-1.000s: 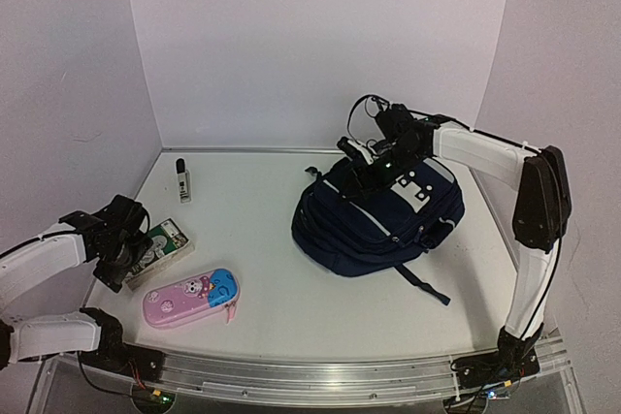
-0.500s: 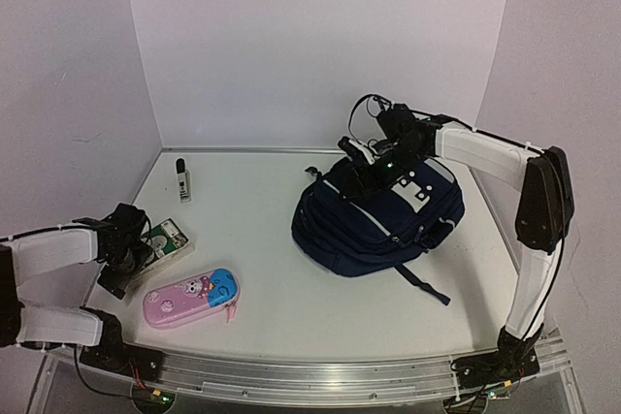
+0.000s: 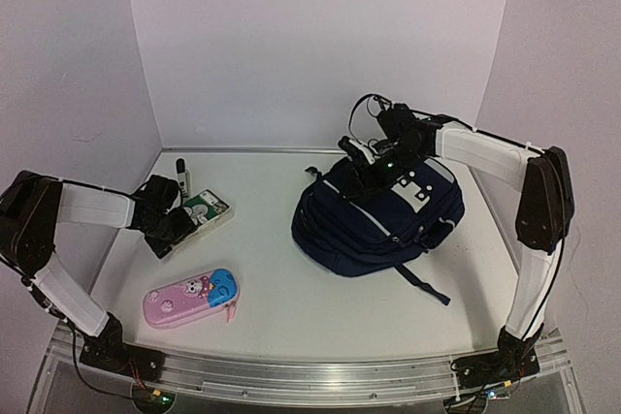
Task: Pack the student bag
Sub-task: Pick up the book from the center of the board.
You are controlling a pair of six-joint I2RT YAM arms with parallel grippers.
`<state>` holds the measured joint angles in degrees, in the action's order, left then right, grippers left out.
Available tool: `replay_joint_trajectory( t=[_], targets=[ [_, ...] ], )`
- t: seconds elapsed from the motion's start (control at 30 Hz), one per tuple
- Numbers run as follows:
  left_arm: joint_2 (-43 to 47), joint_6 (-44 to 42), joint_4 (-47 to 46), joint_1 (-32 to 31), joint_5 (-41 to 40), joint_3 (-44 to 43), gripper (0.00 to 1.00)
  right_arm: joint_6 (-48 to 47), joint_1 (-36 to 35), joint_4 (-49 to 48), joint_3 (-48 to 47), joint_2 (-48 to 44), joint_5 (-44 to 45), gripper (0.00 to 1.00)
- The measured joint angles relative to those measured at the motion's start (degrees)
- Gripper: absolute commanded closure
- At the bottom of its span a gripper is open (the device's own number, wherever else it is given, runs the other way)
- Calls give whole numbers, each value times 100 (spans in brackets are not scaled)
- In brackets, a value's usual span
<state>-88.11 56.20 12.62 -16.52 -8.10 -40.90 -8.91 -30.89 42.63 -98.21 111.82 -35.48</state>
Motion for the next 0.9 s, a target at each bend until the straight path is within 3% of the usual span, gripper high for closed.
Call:
replay_joint_trajectory(
  t=[0.17, 0.43, 0.73, 0.8, 0.9],
  targets=[
    [33, -856, 503, -328, 88, -591, 2, -2, 0, 3, 0, -53, -21, 18],
    [-127, -2268, 1435, -379, 116, -1635, 0, -1, 0, 4, 0, -239, -121, 13],
    [-1410, -3208, 1761, -379, 193, -2309, 14, 17, 0, 28, 0, -258, -168, 12],
    [-1610, -3380, 1829, -383, 92, -2433, 20, 17, 0, 32, 0, -259, -168, 12],
    [-1818, -3566, 1843, -384, 0, -2647, 36, 19, 0, 33, 0, -259, -168, 12]
  ],
)
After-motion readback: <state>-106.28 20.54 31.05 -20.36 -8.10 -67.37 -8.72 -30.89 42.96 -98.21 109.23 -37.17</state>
